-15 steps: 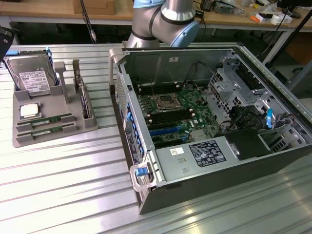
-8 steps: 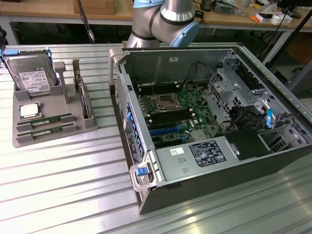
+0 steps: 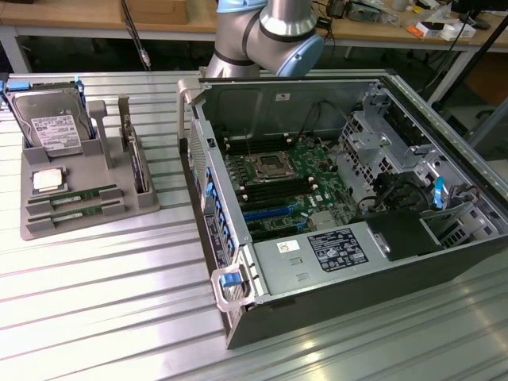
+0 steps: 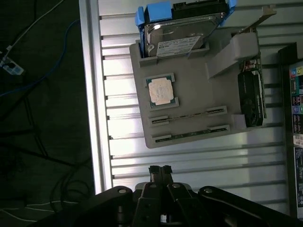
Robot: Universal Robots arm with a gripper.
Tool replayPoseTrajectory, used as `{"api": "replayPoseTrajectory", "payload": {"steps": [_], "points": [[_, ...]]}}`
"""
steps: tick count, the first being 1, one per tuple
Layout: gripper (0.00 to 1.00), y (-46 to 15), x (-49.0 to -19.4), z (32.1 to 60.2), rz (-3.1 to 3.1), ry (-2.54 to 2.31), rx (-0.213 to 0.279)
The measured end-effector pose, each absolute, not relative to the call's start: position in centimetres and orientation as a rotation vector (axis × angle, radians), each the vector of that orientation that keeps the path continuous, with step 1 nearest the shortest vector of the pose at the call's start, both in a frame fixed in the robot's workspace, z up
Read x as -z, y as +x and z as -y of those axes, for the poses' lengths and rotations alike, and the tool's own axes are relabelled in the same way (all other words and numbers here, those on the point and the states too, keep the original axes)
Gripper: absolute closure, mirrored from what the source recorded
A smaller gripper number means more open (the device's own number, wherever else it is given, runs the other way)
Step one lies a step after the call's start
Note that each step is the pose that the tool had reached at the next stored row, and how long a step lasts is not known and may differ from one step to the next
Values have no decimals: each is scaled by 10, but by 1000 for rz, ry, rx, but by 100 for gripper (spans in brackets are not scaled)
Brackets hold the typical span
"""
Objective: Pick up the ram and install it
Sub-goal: 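Reach for the ram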
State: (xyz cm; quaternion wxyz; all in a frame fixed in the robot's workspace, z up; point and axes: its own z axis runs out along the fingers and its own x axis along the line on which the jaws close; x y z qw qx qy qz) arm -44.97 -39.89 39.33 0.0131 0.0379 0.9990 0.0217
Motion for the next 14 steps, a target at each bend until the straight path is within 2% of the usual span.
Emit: {"api": "replayPoseTrajectory", "payload": {"steps": [14], "points": [[90, -479, -393, 399, -3112, 118, -68]]}}
